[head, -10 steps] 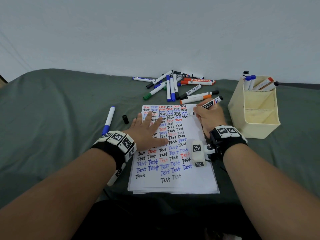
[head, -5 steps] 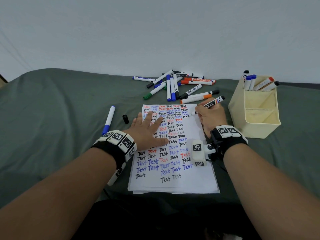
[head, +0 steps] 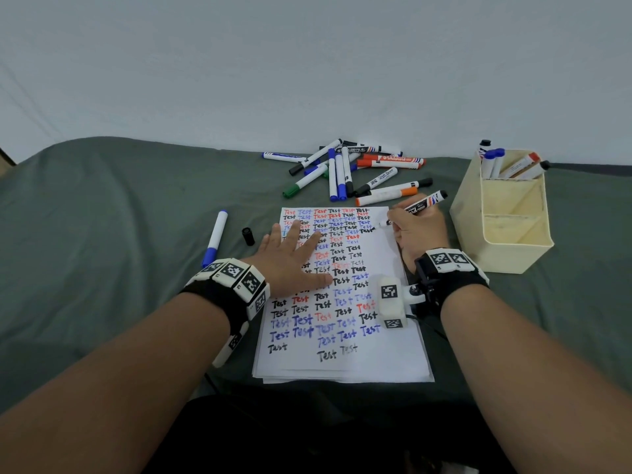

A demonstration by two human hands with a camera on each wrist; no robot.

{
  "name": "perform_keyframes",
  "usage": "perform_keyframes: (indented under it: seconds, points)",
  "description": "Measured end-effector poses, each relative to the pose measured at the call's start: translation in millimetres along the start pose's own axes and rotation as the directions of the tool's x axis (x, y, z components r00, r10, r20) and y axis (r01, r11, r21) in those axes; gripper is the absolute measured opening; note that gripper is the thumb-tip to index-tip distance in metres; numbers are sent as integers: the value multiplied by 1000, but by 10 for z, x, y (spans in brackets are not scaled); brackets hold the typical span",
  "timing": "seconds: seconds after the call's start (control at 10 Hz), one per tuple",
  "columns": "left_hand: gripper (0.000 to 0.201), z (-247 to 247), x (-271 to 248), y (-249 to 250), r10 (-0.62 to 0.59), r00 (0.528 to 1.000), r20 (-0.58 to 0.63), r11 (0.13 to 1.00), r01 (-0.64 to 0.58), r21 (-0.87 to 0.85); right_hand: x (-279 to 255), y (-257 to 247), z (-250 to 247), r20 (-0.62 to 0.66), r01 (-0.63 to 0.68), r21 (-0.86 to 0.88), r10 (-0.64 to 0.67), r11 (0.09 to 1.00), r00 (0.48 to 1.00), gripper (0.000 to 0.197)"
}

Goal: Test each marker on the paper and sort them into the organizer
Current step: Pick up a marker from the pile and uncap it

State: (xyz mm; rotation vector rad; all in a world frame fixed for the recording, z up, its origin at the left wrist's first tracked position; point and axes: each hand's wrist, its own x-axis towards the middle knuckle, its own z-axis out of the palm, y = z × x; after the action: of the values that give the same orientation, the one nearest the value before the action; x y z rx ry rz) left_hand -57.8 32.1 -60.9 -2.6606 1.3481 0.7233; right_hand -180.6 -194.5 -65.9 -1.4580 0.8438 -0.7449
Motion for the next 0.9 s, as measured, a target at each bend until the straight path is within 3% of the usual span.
perform_keyframes:
  seconds: [0.2, 0.3, 0.6, 0.8, 0.9]
  points:
    - [101, -4, 12, -2, -2, 1000, 1, 1000, 2, 4, -24, -35, -15, 1, -42, 270, 43, 962, 999, 18]
    - [102, 8, 29, -17, -6, 1000, -4, 1000, 6, 5, -131, -116, -41, 56, -76, 461, 56, 884, 997, 17]
    - [103, 25, 65, -40, 0, 999, -33, 1000, 1, 13, -479, -80, -124, 326, -269, 472, 117, 840, 938, 8]
    - [100, -40, -29, -7, -7, 996, -90, 1000, 8, 10, -467, -24, -171, 367, -318, 515, 131, 796, 921, 19]
    - [86, -107, -91, 7, 17, 952, -307, 998, 3, 63, -477, -44, -165, 362, -286, 503, 101, 816, 927, 12]
